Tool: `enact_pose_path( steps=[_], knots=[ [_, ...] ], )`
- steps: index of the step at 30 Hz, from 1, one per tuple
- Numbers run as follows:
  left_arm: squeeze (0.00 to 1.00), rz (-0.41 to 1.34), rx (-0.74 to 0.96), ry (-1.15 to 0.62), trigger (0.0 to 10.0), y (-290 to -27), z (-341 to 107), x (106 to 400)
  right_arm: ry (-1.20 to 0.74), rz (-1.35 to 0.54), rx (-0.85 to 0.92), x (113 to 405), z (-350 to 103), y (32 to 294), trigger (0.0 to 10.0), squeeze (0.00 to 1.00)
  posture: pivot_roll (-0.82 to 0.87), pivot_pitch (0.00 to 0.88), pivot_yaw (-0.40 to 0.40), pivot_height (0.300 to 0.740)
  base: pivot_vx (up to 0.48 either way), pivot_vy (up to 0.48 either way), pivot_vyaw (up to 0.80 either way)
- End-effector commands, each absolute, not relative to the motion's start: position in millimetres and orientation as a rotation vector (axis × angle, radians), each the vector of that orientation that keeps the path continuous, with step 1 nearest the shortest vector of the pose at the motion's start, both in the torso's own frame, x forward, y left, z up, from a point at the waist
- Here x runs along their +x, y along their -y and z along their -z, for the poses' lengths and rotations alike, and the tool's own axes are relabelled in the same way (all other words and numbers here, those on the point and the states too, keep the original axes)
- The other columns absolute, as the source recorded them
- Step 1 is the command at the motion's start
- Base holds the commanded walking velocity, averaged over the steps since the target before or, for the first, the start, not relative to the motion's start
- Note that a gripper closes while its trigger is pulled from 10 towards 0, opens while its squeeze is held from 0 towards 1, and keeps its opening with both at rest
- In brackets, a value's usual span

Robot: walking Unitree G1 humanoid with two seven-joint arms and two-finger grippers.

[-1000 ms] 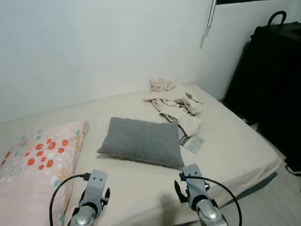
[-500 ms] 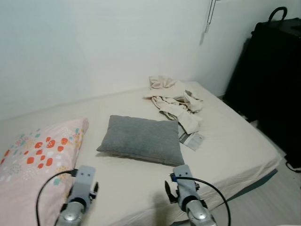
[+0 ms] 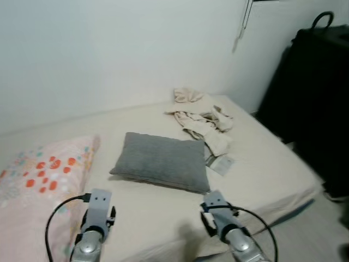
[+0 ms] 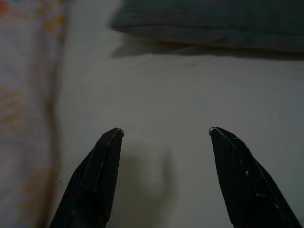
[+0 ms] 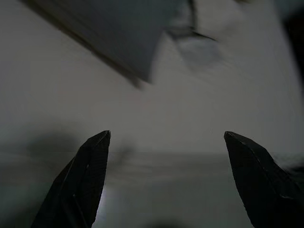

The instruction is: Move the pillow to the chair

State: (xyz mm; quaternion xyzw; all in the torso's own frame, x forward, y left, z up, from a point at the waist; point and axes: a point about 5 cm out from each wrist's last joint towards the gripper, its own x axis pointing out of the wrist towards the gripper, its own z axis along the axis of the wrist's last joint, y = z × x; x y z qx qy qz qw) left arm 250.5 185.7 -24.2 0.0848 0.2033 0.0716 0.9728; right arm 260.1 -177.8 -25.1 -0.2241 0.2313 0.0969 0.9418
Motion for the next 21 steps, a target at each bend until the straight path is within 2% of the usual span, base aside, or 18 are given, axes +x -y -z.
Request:
enact_pose_path(
  steps=[1,2,4,9,10,11,15,16,18,20,21],
  knots=[
    [0.00,-0.144,0.174,-0.429,10.0,-175,29,247,-0.484,-0.242,-0.508,258,26,186,10.0,0.00,-0.09,0.035,-0.169,0.740,0.000,0.000,0.00],
    [0.00,-0.144,0.174,-0.429,10.0,-175,29,247,-0.484,-0.242,-0.508,258,26,186,10.0,0.00,-0.09,0.035,-0.169,0.740,0.000,0.000,0.00],
    [0.00,-0.135,0.160,-0.417,10.0,-165,29,247,-0.478,-0.266,-0.532,259,22,195,10.0,0.00,-0.08,0.040,-0.220,0.740,0.000,0.000,0.00],
    [0.00,-0.098,0.166,-0.382,10.0,-157,25,249,-0.468,-0.234,-0.467,265,17,199,10.0,0.00,-0.05,0.058,-0.202,0.740,0.000,0.000,0.00],
    [0.00,-0.090,0.176,-0.376,10.0,-159,24,250,-0.464,-0.224,-0.454,265,17,197,10.0,0.00,-0.03,0.061,-0.169,0.740,0.000,0.000,0.00],
    [0.00,-0.090,0.176,-0.376,10.0,-159,24,250,-0.464,-0.224,-0.454,265,17,197,10.0,0.00,-0.03,0.061,-0.169,0.740,0.000,0.000,0.00],
    [0.00,-0.006,0.274,-0.351,10.0,-176,18,254,-0.461,-0.156,-0.329,259,25,172,10.0,0.00,0.08,0.091,-0.003,0.740,0.000,0.000,0.00],
    [0.00,-0.006,0.274,-0.351,10.0,-176,18,254,-0.461,-0.156,-0.329,259,25,172,10.0,0.00,0.08,0.091,-0.003,0.740,0.000,0.000,0.00],
    [0.00,0.089,0.358,-0.341,10.0,-192,12,255,-0.468,-0.141,-0.263,251,33,146,10.0,0.00,0.11,0.087,0.108,0.740,0.000,0.000,0.00],
    [0.00,0.097,0.367,-0.341,10.0,-196,10,256,-0.468,-0.144,-0.257,250,34,141,10.0,0.00,0.11,0.087,0.108,0.740,0.000,0.000,0.00],
    [0.00,0.087,0.363,-0.350,10.0,-202,9,257,-0.463,-0.153,-0.246,248,35,134,10.0,0.00,0.10,0.083,0.138,0.740,0.000,0.000,0.00]
  ],
)
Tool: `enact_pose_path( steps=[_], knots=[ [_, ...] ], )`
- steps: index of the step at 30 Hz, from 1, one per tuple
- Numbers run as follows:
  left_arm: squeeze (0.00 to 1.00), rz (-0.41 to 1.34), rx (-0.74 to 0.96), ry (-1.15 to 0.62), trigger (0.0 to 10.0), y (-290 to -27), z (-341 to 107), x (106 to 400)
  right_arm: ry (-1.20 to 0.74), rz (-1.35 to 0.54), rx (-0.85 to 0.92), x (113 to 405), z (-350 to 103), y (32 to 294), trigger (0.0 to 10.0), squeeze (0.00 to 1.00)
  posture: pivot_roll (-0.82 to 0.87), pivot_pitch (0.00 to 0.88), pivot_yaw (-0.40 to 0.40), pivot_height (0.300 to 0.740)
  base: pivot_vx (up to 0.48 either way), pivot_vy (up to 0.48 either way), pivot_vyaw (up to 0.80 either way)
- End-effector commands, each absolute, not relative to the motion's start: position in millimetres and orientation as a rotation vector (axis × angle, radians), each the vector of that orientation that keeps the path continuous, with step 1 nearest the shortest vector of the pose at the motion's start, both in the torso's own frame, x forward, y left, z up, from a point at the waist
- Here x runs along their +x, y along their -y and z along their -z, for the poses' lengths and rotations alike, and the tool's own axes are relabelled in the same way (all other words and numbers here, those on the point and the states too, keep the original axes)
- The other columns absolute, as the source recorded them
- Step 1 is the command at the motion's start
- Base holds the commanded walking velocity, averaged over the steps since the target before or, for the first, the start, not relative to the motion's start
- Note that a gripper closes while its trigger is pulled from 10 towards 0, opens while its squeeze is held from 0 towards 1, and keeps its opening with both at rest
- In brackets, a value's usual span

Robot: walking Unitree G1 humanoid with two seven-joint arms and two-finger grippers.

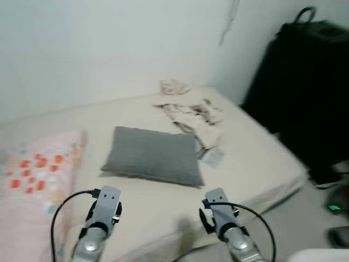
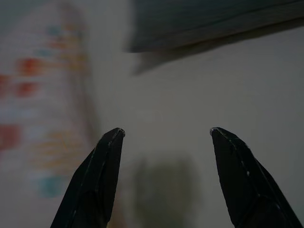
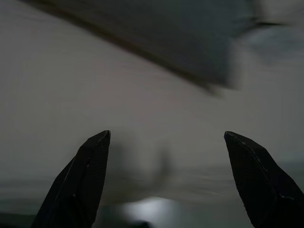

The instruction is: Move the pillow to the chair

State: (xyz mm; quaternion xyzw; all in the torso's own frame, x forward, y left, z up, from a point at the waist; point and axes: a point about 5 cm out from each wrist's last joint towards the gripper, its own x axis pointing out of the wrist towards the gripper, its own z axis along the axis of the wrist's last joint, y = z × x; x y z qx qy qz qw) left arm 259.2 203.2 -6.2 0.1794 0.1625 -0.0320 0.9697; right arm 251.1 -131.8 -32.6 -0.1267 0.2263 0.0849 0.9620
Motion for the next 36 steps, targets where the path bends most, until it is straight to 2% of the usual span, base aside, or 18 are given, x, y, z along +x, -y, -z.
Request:
enact_pose_path(
  steps=[1,5,8,10,11,12,14,18,22,28,30,36],
  knots=[
    [0.00,0.077,0.358,-0.357,10.0,-206,8,258,-0.459,-0.161,-0.238,246,35,128,10.0,0.00,0.10,0.081,0.145,0.740,0.000,0.000,0.00],
    [0.00,0.054,0.332,-0.381,10.0,-202,10,262,-0.449,-0.166,-0.222,244,35,129,10.0,0.00,0.07,0.073,0.114,0.740,0.000,0.000,0.00],
    [0.00,0.065,0.309,-0.387,10.0,-180,15,261,-0.461,-0.193,-0.276,248,34,143,10.0,0.00,0.03,0.068,0.016,0.740,0.000,0.000,0.00],
    [0.00,0.074,0.306,-0.388,10.0,-172,17,259,-0.462,-0.202,-0.295,250,33,148,10.0,0.00,0.02,0.068,0.000,0.740,0.000,0.000,0.00],
    [0.00,0.089,0.286,-0.394,10.0,-159,22,255,-0.459,-0.220,-0.331,255,29,157,10.0,0.00,0.00,0.062,-0.053,0.740,0.000,0.000,0.00],
    [0.00,0.091,0.279,-0.397,10.0,-156,23,253,-0.458,-0.227,-0.343,257,28,159,10.0,0.00,0.00,0.062,-0.053,0.740,0.000,0.000,0.00],
    [0.00,0.071,0.250,-0.403,10.0,-147,26,250,-0.450,-0.249,-0.378,262,23,169,10.0,0.00,-0.02,0.060,-0.131,0.740,0.000,0.000,0.00],
    [0.00,0.013,0.200,-0.401,10.0,-142,26,249,-0.446,-0.286,-0.428,267,17,180,10.0,0.00,-0.02,0.069,-0.178,0.740,0.000,0.000,0.00],
    [0.00,-0.023,0.185,-0.384,10.0,-145,25,249,-0.447,-0.311,-0.448,267,17,179,10.0,0.00,-0.02,0.069,-0.168,0.740,0.000,0.000,0.00],
    [0.00,-0.017,0.250,-0.344,10.0,-159,17,255,-0.412,-0.242,-0.390,266,18,168,10.0,0.00,0.02,0.056,-0.067,0.740,0.000,0.000,0.00],
    [0.00,-0.010,0.261,-0.343,10.0,-160,16,257,-0.410,-0.229,-0.380,266,18,166,10.0,0.00,0.02,0.056,-0.067,0.740,0.000,0.000,0.00],
    [0.00,-0.033,0.223,-0.330,10.0,-171,7,268,-0.387,-0.216,-0.323,267,18,146,10.0,0.00,0.05,0.047,0.024,0.740,0.000,0.000,0.00]
  ],
)
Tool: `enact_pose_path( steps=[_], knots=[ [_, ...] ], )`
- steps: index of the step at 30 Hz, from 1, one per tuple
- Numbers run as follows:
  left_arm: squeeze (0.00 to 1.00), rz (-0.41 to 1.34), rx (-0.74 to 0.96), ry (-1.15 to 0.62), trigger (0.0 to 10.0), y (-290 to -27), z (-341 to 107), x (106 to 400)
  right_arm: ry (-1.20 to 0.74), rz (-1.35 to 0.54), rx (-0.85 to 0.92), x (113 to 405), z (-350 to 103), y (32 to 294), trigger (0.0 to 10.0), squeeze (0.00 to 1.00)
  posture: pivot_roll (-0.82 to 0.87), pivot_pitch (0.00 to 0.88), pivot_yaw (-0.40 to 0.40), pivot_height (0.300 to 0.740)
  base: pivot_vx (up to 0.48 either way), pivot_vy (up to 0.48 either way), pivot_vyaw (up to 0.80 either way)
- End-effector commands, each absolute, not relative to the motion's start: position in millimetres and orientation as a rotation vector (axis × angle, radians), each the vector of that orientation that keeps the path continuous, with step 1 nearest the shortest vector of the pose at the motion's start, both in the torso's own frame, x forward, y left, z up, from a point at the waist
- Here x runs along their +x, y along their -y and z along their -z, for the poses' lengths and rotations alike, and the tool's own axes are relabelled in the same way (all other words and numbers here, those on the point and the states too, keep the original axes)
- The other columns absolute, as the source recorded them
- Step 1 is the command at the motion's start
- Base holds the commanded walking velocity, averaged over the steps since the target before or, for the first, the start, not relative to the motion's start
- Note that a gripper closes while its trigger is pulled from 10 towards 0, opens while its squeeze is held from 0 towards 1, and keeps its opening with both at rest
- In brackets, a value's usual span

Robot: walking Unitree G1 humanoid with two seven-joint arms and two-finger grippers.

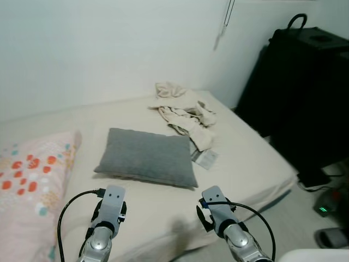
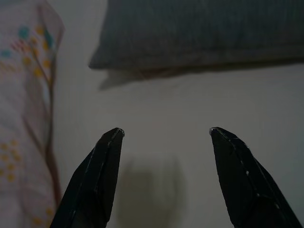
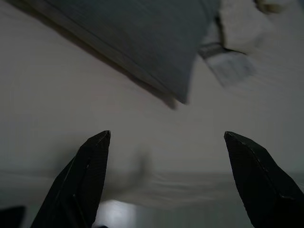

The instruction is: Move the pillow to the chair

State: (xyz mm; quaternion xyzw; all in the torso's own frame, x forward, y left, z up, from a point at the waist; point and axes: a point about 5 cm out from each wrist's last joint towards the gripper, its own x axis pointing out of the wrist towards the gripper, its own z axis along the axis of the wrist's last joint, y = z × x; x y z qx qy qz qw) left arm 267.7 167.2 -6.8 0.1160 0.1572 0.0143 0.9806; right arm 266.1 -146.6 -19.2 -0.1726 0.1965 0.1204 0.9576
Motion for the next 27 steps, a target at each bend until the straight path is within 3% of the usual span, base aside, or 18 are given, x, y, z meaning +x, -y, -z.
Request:
enact_pose_path(
  steps=[1,7,14,17,23,27],
  knots=[
    [0.00,-0.031,0.211,-0.328,10.0,-172,5,270,-0.384,-0.213,-0.314,267,18,142,10.0,0.00,0.05,0.044,0.030,0.740,0.000,0.000,0.00],
    [0.00,-0.023,0.089,-0.249,10.0,-170,-12,284,-0.334,-0.207,-0.294,273,10,142,10.0,0.00,0.05,0.041,0.007,0.740,0.000,0.000,0.00],
    [0.00,0.166,-0.005,0.004,10.0,-162,-55,282,-0.041,-0.242,-0.224,291,-36,148,10.0,0.00,0.03,0.058,0.007,0.740,0.000,0.000,0.00],
    [0.00,0.244,-0.031,0.120,10.0,-159,-83,268,0.105,-0.360,-0.211,282,-69,150,10.0,0.00,0.03,0.070,0.006,0.740,0.000,0.000,0.00],
    [0.00,0.332,-0.115,0.176,10.0,-155,-110,242,0.192,-0.493,-0.131,261,-108,139,10.0,0.00,0.00,0.054,0.018,0.740,0.000,0.000,0.00],
    [0.00,0.402,-0.062,0.181,10.0,-151,-120,218,0.243,-0.548,-0.131,241,-130,133,10.0,0.00,0.00,0.047,0.021,0.740,0.000,0.000,0.00]
  ],
)
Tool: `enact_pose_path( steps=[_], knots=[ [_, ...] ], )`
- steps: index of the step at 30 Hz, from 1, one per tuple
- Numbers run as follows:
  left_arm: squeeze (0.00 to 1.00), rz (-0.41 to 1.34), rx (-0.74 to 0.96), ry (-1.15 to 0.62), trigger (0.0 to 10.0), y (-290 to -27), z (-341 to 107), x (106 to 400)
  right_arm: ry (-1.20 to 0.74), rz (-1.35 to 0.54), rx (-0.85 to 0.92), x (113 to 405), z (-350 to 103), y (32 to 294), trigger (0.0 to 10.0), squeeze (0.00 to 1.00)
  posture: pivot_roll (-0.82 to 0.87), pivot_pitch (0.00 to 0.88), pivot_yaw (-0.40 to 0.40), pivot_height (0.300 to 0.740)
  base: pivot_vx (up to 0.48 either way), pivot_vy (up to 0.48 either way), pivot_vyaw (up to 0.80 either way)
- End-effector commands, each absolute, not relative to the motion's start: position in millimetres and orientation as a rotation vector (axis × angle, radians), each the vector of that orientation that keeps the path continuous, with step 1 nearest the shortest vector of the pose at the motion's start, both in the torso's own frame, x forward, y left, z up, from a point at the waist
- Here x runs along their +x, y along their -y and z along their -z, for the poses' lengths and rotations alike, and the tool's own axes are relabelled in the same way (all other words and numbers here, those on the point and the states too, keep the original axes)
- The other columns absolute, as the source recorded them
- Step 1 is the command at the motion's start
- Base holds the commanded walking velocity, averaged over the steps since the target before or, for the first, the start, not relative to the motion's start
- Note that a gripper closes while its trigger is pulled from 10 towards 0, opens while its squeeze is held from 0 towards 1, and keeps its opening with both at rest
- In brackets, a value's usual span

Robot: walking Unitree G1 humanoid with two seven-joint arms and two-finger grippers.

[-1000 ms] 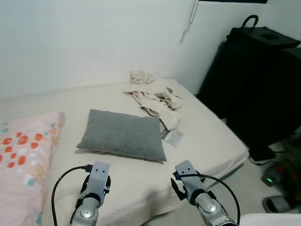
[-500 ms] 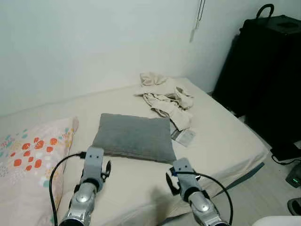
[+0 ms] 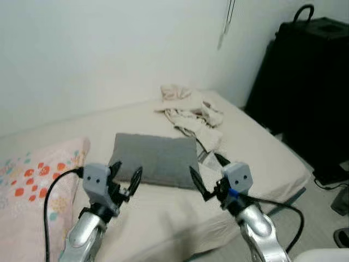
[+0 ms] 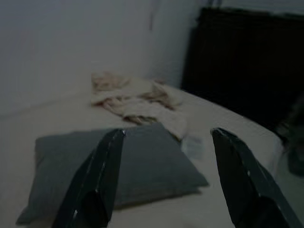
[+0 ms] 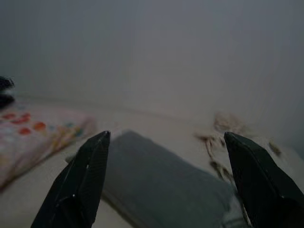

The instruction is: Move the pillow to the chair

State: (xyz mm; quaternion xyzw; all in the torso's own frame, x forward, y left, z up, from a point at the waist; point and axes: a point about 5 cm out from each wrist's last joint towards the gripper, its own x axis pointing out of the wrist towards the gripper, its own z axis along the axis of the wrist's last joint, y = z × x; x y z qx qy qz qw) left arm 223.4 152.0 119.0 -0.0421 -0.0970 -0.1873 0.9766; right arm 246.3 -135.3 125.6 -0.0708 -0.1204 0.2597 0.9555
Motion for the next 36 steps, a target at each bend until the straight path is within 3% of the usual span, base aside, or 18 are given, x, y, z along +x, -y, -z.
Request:
enact_pose_path(
  steps=[1,4,14,20,24,27,36],
  knots=[
    [0.00,0.402,-0.062,0.181,10.0,-151,-120,218,0.243,-0.548,-0.131,241,-130,133,10.0,0.00,0.00,0.047,0.021,0.740,0.000,0.000,0.00],
    [0.00,0.346,-0.016,0.161,10.0,-157,-123,199,0.206,-0.511,-0.140,224,-136,143,10.0,0.00,0.00,0.041,0.013,0.740,0.000,0.000,0.00],
    [0.00,0.082,0.096,0.176,10.0,-180,-140,186,0.123,-0.358,-0.142,196,-143,162,10.0,0.00,0.00,0.043,-0.011,0.740,0.000,0.000,0.00],
    [0.00,-0.175,0.186,0.203,10.0,-203,-149,182,0.128,-0.114,-0.228,193,-151,188,10.0,0.00,-0.01,0.031,-0.006,0.740,0.000,0.000,0.00],
    [0.00,-0.297,0.147,0.248,10.0,-212,-160,178,0.148,0.012,-0.242,186,-157,203,10.0,0.00,-0.01,0.023,-0.008,0.740,0.000,0.000,0.00],
    [0.00,-0.306,0.157,0.222,10.0,-210,-157,177,0.114,0.081,-0.269,178,-148,208,10.0,0.00,-0.01,0.018,-0.007,0.740,0.000,0.000,0.00],
    [0.00,-0.219,0.175,0.126,10.0,-204,-140,178,0.069,0.058,-0.203,172,-141,199,10.0,0.00,-0.02,0.011,0.014,0.740,0.000,0.000,0.00]
  ],
)
